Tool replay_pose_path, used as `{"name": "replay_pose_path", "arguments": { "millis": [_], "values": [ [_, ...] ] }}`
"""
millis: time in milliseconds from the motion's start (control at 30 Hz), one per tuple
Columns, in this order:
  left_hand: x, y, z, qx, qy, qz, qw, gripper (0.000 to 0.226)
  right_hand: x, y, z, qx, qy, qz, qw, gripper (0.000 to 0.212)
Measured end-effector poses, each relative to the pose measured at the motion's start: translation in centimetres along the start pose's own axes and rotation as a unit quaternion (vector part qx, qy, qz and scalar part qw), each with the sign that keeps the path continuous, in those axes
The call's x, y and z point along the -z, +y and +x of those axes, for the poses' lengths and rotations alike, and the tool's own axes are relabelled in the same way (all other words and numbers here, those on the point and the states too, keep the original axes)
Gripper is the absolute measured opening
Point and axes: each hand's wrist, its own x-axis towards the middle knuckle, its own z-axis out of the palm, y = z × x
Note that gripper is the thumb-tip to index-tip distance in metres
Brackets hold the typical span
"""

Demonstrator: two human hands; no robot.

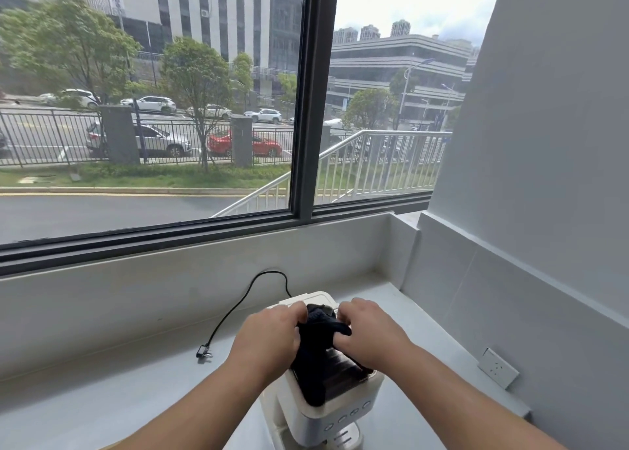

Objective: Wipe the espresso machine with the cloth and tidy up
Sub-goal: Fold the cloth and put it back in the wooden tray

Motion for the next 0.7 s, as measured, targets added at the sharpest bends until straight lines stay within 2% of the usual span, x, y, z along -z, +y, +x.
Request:
{"name": "replay_pose_path", "arguments": {
  "millis": [100,300,467,700],
  "values": [
    [0.5,0.2,0.2,-0.008,0.006,0.014,1.0,0.033,1.4,-0.1,-0.2,0.013,0.028,0.009,0.999,0.017],
    [1.5,0.9,1.0,-0.011,0.032,0.054,0.998,0.024,4.0,-0.1,-0.4,0.032,0.066,-0.007,0.997,0.019],
    [3.2,1.5,2.3,-0.017,0.047,0.105,0.993,0.028,5.1,1.3,-0.2,0.041,0.078,-0.005,0.996,0.021],
    [6.7,3.4,4.3,0.011,0.085,0.068,0.994,0.016,7.6,2.4,1.7,0.079,0.105,0.008,0.991,0.021]
  ]
}}
